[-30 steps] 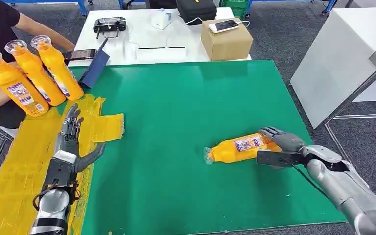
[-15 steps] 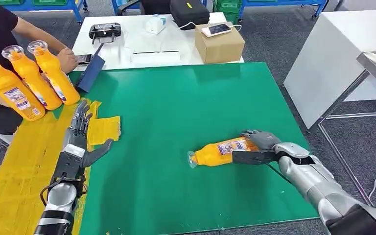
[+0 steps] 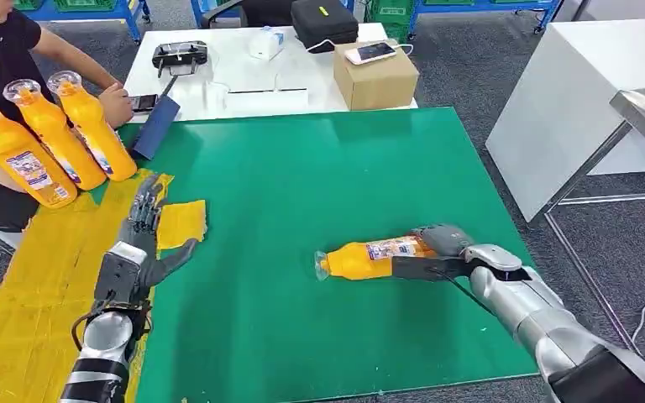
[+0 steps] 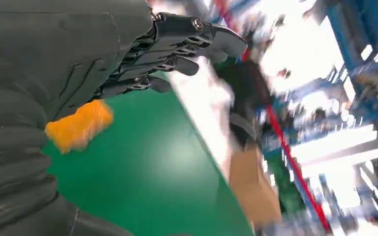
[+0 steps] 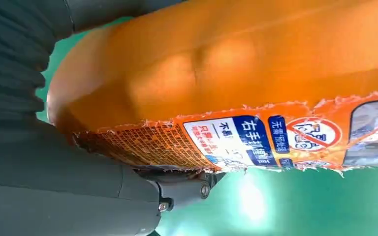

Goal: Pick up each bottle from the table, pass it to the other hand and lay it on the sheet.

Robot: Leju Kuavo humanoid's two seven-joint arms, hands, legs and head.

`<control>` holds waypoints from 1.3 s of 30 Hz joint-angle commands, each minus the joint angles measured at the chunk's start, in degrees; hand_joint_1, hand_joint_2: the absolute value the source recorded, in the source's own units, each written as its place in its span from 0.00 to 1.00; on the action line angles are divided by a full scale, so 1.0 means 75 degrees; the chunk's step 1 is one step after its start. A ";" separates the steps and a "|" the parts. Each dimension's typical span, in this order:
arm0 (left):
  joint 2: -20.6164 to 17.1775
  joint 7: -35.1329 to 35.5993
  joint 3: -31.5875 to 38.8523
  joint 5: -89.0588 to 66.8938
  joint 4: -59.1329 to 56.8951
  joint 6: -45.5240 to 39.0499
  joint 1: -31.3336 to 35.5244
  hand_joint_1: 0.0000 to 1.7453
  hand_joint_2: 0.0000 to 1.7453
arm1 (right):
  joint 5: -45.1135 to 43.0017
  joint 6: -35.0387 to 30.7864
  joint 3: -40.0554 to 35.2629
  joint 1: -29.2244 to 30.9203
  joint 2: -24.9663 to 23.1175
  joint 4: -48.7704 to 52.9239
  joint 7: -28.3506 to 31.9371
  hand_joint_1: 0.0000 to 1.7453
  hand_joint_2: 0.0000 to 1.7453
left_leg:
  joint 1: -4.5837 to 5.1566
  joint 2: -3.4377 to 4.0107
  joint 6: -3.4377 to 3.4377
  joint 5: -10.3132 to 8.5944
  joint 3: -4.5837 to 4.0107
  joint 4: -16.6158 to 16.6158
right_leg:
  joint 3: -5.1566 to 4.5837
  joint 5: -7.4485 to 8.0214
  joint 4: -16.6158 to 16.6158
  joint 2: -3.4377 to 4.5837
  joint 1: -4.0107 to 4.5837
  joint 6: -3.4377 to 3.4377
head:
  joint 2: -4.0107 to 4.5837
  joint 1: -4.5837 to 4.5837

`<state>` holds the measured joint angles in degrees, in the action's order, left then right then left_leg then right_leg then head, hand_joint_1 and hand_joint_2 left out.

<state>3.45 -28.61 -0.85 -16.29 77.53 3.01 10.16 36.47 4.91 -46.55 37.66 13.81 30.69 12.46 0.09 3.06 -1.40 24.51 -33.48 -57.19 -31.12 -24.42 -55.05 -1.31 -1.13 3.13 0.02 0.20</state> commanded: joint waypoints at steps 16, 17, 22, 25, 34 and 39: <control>0.0118 0.0693 0.0694 0.2216 -0.0190 0.1381 -0.0341 0.00 1.00 | -0.4049 0.0601 0.4097 -0.2192 -0.1878 0.3412 -0.0178 1.00 1.00 | 0.0002 -0.0089 0.0029 -0.0059 -0.0202 -0.0008 | -0.0107 0.0012 -0.0029 -0.0044 0.0009 -0.0035 | 0.0000 -0.0006; 0.0138 0.0709 0.0668 0.2210 -0.0213 0.1400 -0.0338 0.00 1.00 | -0.4018 0.0626 0.4000 -0.2193 -0.1976 0.3416 -0.0219 1.00 1.00 | 0.0002 -0.0086 0.0028 -0.0063 -0.0208 -0.0006 | -0.0114 0.0016 -0.0025 -0.0049 0.0010 -0.0032 | 0.0000 -0.0006; 0.0291 0.0743 0.0379 0.2174 -0.0070 0.1416 -0.0372 0.00 1.00 | -0.3943 0.0586 0.3495 -0.2097 -0.2370 0.3160 -0.0260 1.00 1.00 | -0.0004 -0.0089 0.0031 -0.0061 -0.0212 -0.0006 | -0.0122 0.0015 -0.0024 -0.0044 0.0016 -0.0037 | 0.0000 -0.0006; 0.0412 0.0877 0.0144 0.2226 0.0008 0.1525 -0.0422 0.00 1.00 | -0.3869 0.0598 0.3169 -0.1956 -0.2675 0.3053 -0.0287 1.00 1.00 | -0.0005 -0.0083 0.0028 -0.0061 -0.0223 -0.0008 | -0.0134 0.0017 -0.0025 -0.0042 0.0018 -0.0033 | 0.0000 -0.0006; 0.0490 0.1056 -0.0502 0.2449 0.0273 0.1795 -0.0682 0.00 1.00 | -0.3591 0.0551 0.2206 -0.1582 -0.3232 0.2884 -0.0393 1.00 1.00 | -0.0005 -0.0092 0.0030 -0.0054 -0.0228 -0.0017 | -0.0135 0.0011 -0.0035 -0.0039 0.0014 -0.0039 | 0.0000 -0.0003; 0.0351 0.1100 -0.1033 0.2461 0.0434 0.1748 -0.0687 0.00 1.00 | -0.3769 0.0406 0.1208 -0.1115 -0.3654 0.2253 -0.0594 1.00 1.00 | -0.0006 -0.0078 0.0032 -0.0058 -0.0236 -0.0011 | -0.0148 0.0014 -0.0033 -0.0037 0.0018 -0.0038 | 0.0000 -0.0003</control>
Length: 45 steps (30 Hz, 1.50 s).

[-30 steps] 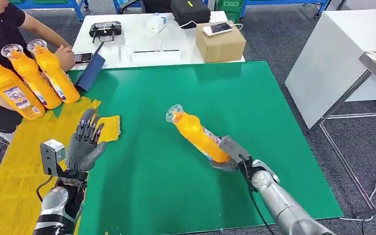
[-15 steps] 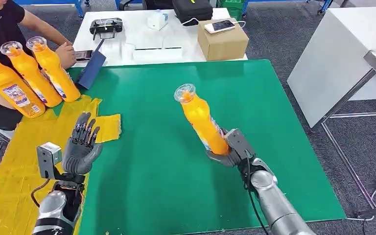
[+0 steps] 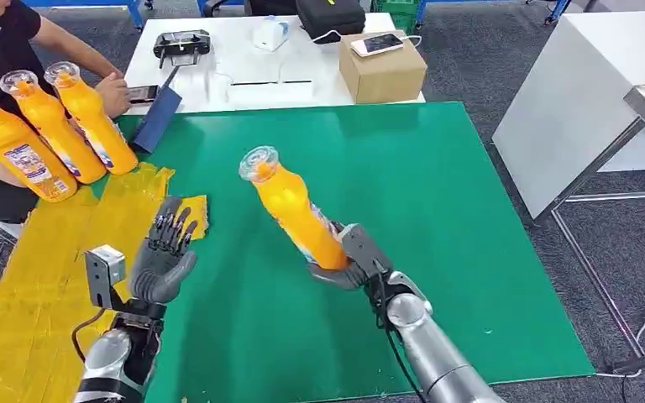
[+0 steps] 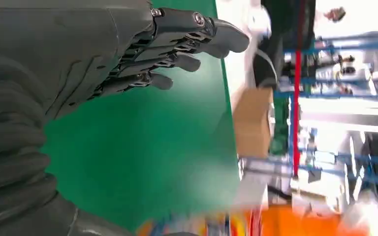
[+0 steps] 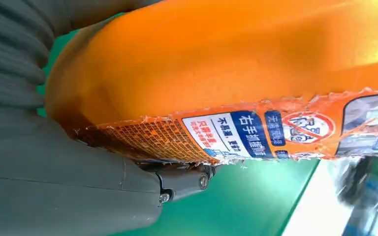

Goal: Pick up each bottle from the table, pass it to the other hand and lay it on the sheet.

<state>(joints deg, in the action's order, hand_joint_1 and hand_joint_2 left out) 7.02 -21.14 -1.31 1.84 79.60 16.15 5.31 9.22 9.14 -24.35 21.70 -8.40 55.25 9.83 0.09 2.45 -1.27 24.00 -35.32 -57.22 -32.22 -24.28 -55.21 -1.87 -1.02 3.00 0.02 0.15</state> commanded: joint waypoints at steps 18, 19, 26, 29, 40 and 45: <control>-0.0403 -0.0200 -0.1918 -0.1010 -0.0487 -0.0184 0.0317 0.00 1.00 | -0.0495 0.0264 -0.2917 0.1159 -0.1241 -0.2154 -0.0096 1.00 1.00 | -0.0009 -0.0027 0.0016 0.0005 0.0018 0.0002 | 0.0014 -0.0009 -0.0002 0.0009 0.0004 -0.0024 | 0.0000 0.0003; -0.0403 -0.0200 -0.1918 -0.1010 -0.0487 -0.0184 0.0317 0.00 1.00 | -0.0495 0.0264 -0.2917 0.1159 -0.1241 -0.2154 -0.0096 1.00 1.00 | -0.0011 -0.0027 0.0014 0.0006 0.0017 0.0001 | 0.0012 -0.0010 -0.0003 0.0007 0.0006 -0.0022 | 0.0000 0.0000; -0.0398 -0.0200 -0.1918 -0.1009 -0.0471 -0.0185 0.0305 0.00 1.00 | -0.0506 0.0273 -0.2909 0.1189 -0.1210 -0.2141 -0.0078 1.00 1.00 | -0.0010 -0.0034 0.0011 0.0004 0.0012 -0.0002 | 0.0009 -0.0010 -0.0004 0.0000 0.0003 -0.0019 | 0.0000 0.0000; -0.0398 -0.0200 -0.1918 -0.1009 -0.0471 -0.0185 0.0305 0.00 1.00 | -0.0506 0.0273 -0.2909 0.1189 -0.1210 -0.2141 -0.0078 1.00 1.00 | -0.0012 -0.0035 0.0012 0.0004 0.0010 -0.0003 | 0.0008 -0.0010 -0.0004 -0.0001 0.0005 -0.0020 | 0.0000 0.0003; -0.0276 -0.0283 -0.1866 -0.1606 -0.0511 -0.0716 0.0412 0.00 1.00 | -0.0567 0.0330 -0.3734 0.0894 -0.1506 -0.2601 0.0001 1.00 1.00 | -0.0010 -0.0026 0.0009 0.0002 0.0012 0.0005 | 0.0007 -0.0008 0.0003 -0.0004 0.0005 -0.0015 | 0.0000 0.0003; -0.0290 -0.0320 -0.1775 -0.1784 -0.0556 -0.0913 0.0436 1.00 1.00 | -0.0545 0.0235 -0.3972 0.0890 -0.1517 -0.2640 0.0063 1.00 1.00 | -0.0016 -0.0044 0.0017 -0.0001 0.0074 -0.0001 | 0.0008 -0.0012 -0.0002 -0.0006 0.0007 -0.0021 | 0.0000 0.0000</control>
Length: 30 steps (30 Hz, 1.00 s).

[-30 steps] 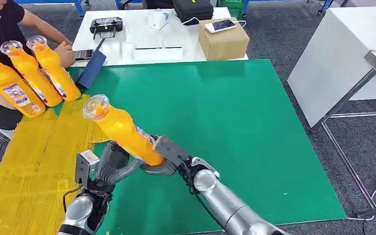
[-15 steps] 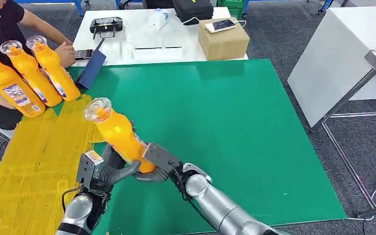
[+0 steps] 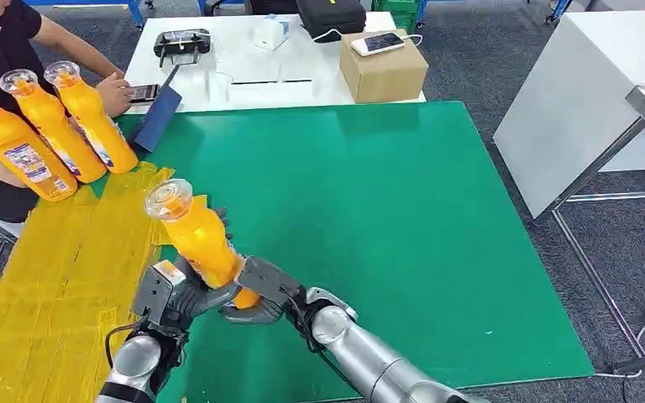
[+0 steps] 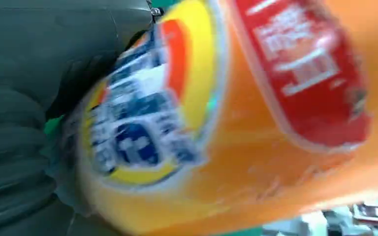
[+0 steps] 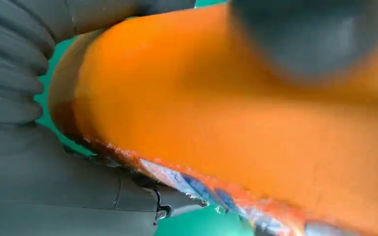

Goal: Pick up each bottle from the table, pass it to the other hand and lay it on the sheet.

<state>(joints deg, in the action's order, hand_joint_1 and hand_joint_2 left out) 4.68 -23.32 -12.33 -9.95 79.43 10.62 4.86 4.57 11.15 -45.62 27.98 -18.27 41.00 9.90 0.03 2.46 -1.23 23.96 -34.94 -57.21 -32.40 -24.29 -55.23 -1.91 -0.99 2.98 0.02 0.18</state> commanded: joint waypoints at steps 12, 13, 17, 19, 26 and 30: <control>0.0056 -0.0162 -0.0188 -0.0272 -0.0666 -0.0141 0.0569 1.00 1.00 | 0.0027 -0.0302 -0.1017 0.0078 -0.0068 -0.0872 0.0176 1.00 1.00 | -0.0008 -0.0050 0.0012 0.0003 0.0016 -0.0003 | 0.0024 -0.0010 0.0000 -0.0011 0.0005 -0.0018 | 0.0000 0.0000; 0.0061 -0.0167 -0.0158 -0.0273 -0.0646 -0.0149 0.0555 1.00 1.00 | 0.0064 -0.0379 -0.0984 0.0068 -0.0058 -0.0873 0.0212 1.00 1.00 | -0.0006 -0.0044 0.0010 0.0000 0.0013 0.0001 | 0.0019 -0.0007 0.0003 -0.0011 0.0003 -0.0015 | 0.0000 0.0000; -0.0024 -0.0185 0.0053 -0.0313 -0.0486 -0.0187 0.0411 1.00 1.00 | 0.0501 -0.0872 -0.0811 0.0018 0.0074 -0.0585 0.0356 0.82 1.00 | -0.0008 -0.0054 0.0014 0.0006 0.0023 -0.0004 | 0.0030 -0.0013 -0.0001 -0.0006 0.0004 -0.0022 | 0.0000 -0.0003; -0.0075 -0.0187 0.0138 -0.0313 -0.0439 -0.0179 0.0362 1.00 1.00 | 0.0537 -0.0906 -0.0741 0.0019 0.0139 -0.0443 0.0352 0.82 1.00 | -0.0005 -0.0033 0.0008 0.0001 0.0011 0.0001 | 0.0015 -0.0004 0.0004 -0.0005 0.0003 -0.0013 | 0.0000 0.0000; -0.0110 -0.0207 0.0245 -0.0438 -0.0380 -0.0269 0.0328 1.00 1.00 | 0.0551 -0.0970 -0.0537 -0.0068 0.0223 -0.0177 0.0355 0.00 1.00 | -0.0005 -0.0030 0.0008 0.0000 0.0008 0.0000 | 0.0013 -0.0003 0.0003 -0.0004 0.0003 -0.0012 | 0.0000 0.0000; -0.0220 -0.0488 0.0740 -0.2228 0.0128 -0.1935 0.0110 1.00 1.00 | 0.0648 -0.1069 0.0039 -0.0268 0.0868 0.1189 0.0431 0.00 0.00 | -0.0008 -0.0047 0.0012 0.0004 0.0012 -0.0007 | 0.0020 -0.0008 -0.0003 -0.0003 0.0004 -0.0019 | 0.0000 0.0000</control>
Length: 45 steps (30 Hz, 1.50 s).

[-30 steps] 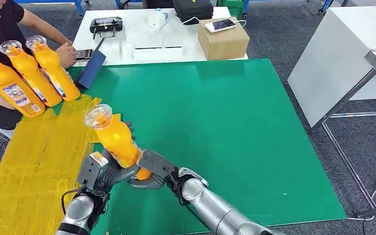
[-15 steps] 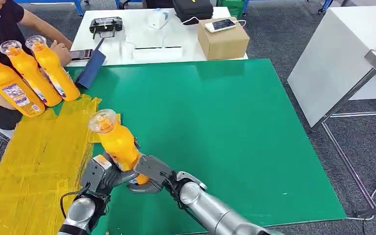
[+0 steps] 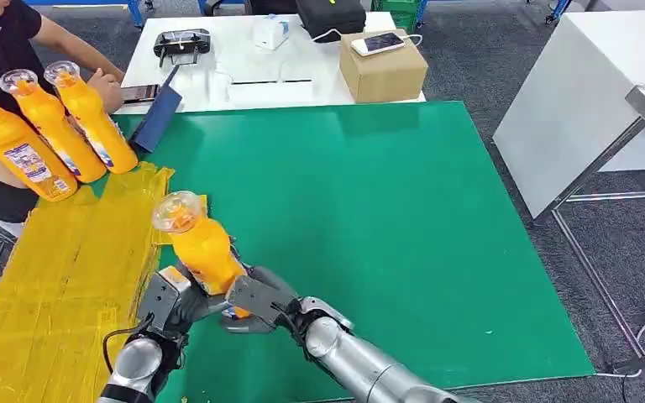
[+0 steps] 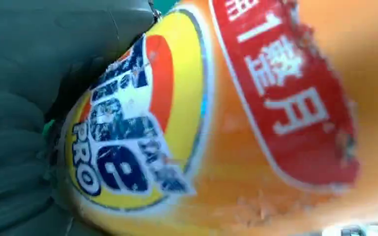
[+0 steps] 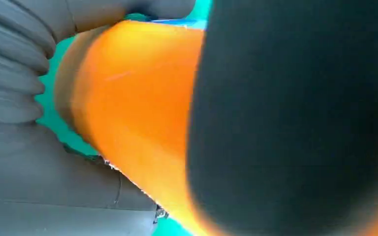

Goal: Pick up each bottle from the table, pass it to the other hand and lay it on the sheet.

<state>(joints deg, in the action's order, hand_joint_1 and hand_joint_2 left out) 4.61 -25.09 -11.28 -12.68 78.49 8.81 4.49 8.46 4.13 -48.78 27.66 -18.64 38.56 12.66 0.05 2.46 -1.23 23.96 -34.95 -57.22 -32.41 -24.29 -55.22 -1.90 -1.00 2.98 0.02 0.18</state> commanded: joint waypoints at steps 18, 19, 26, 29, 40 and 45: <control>-0.0526 0.1333 0.1993 -0.8796 -0.0590 -0.6298 -0.0595 1.00 1.00 | -0.0215 0.0356 0.1288 -0.1177 0.2390 0.4913 0.0435 0.00 0.00 | -0.0001 -0.0027 0.0007 0.0000 0.0012 0.0007 | 0.0015 -0.0001 0.0006 0.0001 -0.0001 -0.0011 | 0.0000 0.0000; -0.0526 0.1333 0.1993 -0.8796 -0.0590 -0.6298 -0.0595 1.00 1.00 | -0.0215 0.0356 0.1288 -0.1177 0.2390 0.4913 0.0435 0.00 0.00 | 0.0001 -0.0027 0.0006 0.0000 0.0012 0.0006 | 0.0015 -0.0001 0.0005 0.0001 -0.0002 -0.0010 | 0.0000 0.0000; -0.1934 0.4644 -0.0021 -1.0310 -0.2499 -0.5545 0.0149 1.00 1.00 | -0.0325 0.0415 0.1211 -0.0924 0.2243 0.4749 0.0400 0.00 0.00 | 0.0001 -0.0060 0.0013 -0.0007 0.0021 0.0009 | 0.0029 -0.0008 -0.0001 -0.0018 -0.0005 -0.0020 | 0.0000 0.0006; -0.1940 0.4646 -0.0098 -1.0310 -0.2739 -0.5205 0.0247 1.00 1.00 | -0.0328 0.0428 0.1191 -0.0909 0.2233 0.4743 0.0379 0.00 0.00 | -0.0003 -0.0030 0.0014 0.0001 0.0025 0.0004 | 0.0020 -0.0005 -0.0004 0.0014 0.0000 -0.0024 | 0.0000 0.0000; -0.2225 0.5545 -0.0895 -1.0310 -0.4417 -0.4311 0.1117 0.00 1.00 | -0.0278 0.0495 0.1120 -0.0867 0.2017 0.4559 0.0191 0.00 0.00 | 0.0002 -0.0048 0.0013 -0.0011 0.0071 0.0014 | 0.0066 0.0003 -0.0004 -0.0001 -0.0005 -0.0020 | 0.0000 0.0003; -0.2139 0.5519 -0.0827 -1.0310 -0.4329 -0.4118 0.1095 0.00 1.00 | -0.0249 0.0466 0.1172 -0.0982 0.2043 0.4575 0.0178 0.00 0.00 | 0.0000 -0.0031 0.0047 -0.0029 0.0079 0.0018 | 0.0056 0.0022 -0.0022 0.0021 -0.0002 -0.0048 | 0.0000 -0.0006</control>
<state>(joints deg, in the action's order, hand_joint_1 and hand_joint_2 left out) -11.04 15.98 -14.84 -89.94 54.69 -24.50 12.18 6.49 7.67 -39.23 19.01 -3.91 74.84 14.34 0.05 2.21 -0.94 23.75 -34.38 -57.13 -31.96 -24.18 -55.42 -2.04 -1.00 2.74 0.02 0.13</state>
